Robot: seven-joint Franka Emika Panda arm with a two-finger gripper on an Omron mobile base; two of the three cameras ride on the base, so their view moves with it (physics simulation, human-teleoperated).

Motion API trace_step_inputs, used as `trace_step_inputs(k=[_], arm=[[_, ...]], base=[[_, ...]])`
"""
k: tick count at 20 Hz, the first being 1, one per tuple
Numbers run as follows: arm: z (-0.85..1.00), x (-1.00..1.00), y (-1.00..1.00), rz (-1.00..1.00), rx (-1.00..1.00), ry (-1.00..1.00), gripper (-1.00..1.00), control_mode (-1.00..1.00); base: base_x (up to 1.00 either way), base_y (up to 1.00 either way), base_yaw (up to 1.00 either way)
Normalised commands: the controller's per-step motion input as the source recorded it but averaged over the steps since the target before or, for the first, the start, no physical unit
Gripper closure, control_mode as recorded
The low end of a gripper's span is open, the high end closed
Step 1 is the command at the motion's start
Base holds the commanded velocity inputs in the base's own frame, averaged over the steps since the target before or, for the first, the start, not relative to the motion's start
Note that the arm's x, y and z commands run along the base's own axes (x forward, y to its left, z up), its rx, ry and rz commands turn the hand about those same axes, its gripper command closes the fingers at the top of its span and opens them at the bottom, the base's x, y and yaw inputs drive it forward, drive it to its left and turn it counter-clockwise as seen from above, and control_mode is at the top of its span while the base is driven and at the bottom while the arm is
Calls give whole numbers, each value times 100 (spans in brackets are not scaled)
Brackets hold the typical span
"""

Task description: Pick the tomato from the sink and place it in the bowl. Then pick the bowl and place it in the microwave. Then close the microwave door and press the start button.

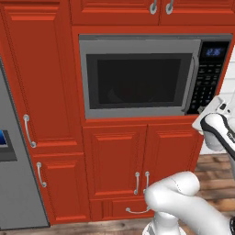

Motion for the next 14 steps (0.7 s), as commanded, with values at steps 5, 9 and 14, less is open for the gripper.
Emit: trace_step_inputs(k=[5,9,14], arm=[[-6,22,0,0,3,-1,100,-100],[-9,21,-4,0,3,-1,100,-100],[-9,14,-22,0,5,-1,100,-100]], base=[[0,0,0],[0,0,0],[0,0,0]])
